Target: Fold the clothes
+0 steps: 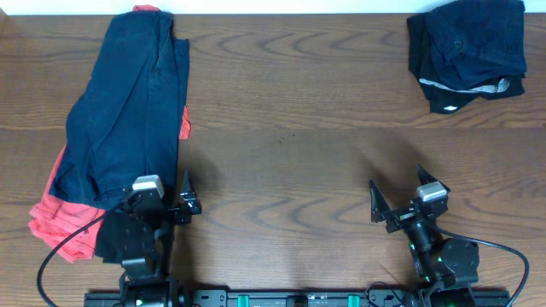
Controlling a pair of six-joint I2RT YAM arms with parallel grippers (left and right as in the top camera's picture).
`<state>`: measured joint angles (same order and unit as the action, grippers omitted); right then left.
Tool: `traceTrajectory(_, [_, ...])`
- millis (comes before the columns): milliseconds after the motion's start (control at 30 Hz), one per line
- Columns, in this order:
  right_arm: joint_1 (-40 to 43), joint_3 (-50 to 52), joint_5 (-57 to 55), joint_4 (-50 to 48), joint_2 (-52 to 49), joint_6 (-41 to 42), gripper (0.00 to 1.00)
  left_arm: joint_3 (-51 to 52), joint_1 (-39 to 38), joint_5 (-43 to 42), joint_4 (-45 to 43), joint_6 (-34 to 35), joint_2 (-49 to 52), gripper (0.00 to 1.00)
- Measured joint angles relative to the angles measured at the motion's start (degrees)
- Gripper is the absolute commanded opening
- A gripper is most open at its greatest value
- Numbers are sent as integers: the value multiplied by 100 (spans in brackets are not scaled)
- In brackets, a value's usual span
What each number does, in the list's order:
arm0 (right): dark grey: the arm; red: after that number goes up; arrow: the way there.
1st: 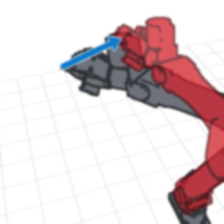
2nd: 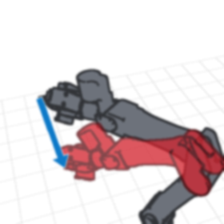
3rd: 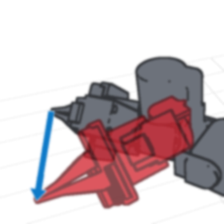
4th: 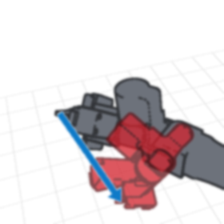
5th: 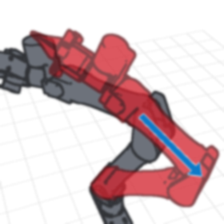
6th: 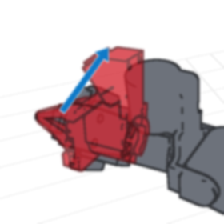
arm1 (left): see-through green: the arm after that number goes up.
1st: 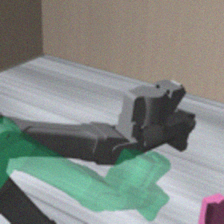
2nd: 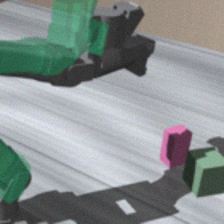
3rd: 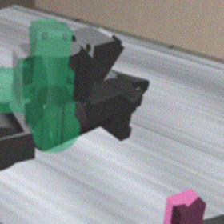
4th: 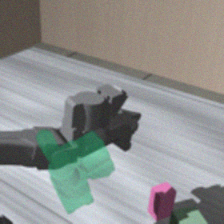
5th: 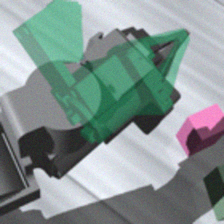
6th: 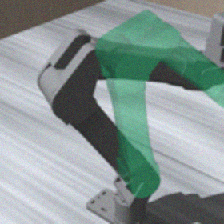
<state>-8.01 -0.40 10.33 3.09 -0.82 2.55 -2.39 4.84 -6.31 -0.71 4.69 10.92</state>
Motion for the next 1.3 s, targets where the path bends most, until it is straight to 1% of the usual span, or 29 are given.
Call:
traceTrajectory(100, [0, 0, 0, 0, -2, 0, 99, 136, 11, -2, -258, 0, -140, 98])
traceTrajectory(300, [0, 0, 0, 0, 0, 2, 99, 197, 164, -37, -205, 0, -603, 98])
traceTrajectory(500, [0, 0, 0, 0, -2, 0, 99, 197, 223, -37, 31, 0, -999, 98])
traceTrajectory(1300, [0, 0, 0, 0, 0, 0, 99, 162, 223, 31, 173, 0, -1029, 98])
